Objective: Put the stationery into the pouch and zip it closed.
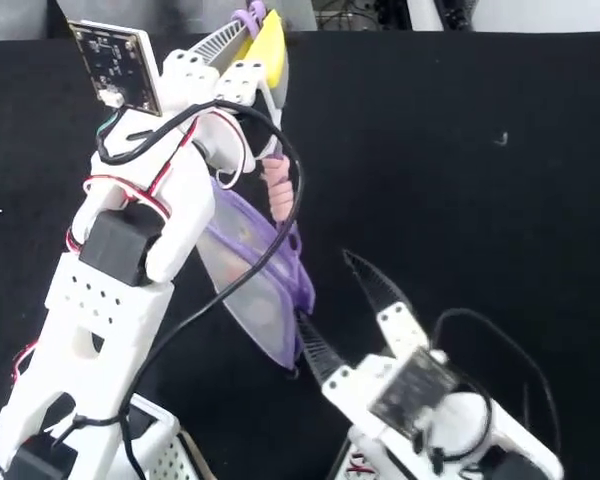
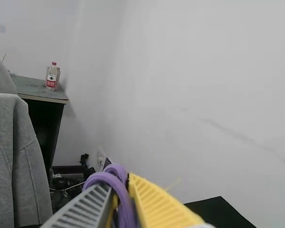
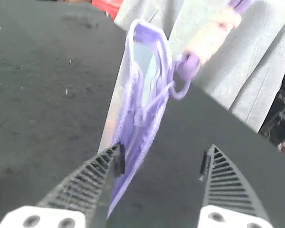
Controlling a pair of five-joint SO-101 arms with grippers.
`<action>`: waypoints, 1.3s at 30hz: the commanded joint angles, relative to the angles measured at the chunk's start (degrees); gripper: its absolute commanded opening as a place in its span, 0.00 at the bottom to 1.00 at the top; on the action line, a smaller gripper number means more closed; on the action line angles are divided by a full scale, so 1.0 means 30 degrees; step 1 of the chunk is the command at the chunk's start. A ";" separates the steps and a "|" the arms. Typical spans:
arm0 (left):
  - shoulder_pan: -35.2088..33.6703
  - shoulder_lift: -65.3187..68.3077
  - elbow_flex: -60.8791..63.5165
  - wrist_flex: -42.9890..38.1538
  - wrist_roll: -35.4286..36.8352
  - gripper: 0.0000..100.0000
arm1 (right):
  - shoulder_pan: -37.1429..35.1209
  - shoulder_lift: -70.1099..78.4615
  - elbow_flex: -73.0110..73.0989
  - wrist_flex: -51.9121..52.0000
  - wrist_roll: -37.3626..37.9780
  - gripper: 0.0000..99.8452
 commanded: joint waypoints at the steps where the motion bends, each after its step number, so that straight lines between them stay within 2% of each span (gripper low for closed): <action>1: -0.0015 -0.0176 -0.0747 -0.0234 0.0117 0.03 | -0.0381 -0.2945 -0.2681 0.0469 0.0147 0.27; 6: -0.0015 -0.0264 -0.0747 -0.0234 0.0117 0.03 | -0.0410 -0.2945 -0.4498 0.1231 0.0029 0.27; 11: -0.0015 -0.0498 -0.0747 -0.0234 0.0117 0.03 | -0.0410 -0.2945 -0.3355 0.1084 0.0000 0.27; 23: 0.0015 -0.6271 0.1245 -0.0293 0.0000 0.03 | -0.0264 -0.2945 -0.3062 0.1055 0.0117 0.27; 32: 0.0190 -0.7766 0.2037 -0.0234 0.0000 0.03 | -0.0176 -0.2945 -0.3648 0.1172 0.0147 0.27; 36: 0.0190 -0.7795 0.1949 -0.0234 -0.0029 0.03 | 0.1788 -0.2769 -0.3560 0.1172 0.0147 0.27; 39: 0.0161 -0.7795 0.2037 -0.0234 -0.0029 0.03 | 0.2139 -0.2593 -0.2886 0.1114 0.0176 0.27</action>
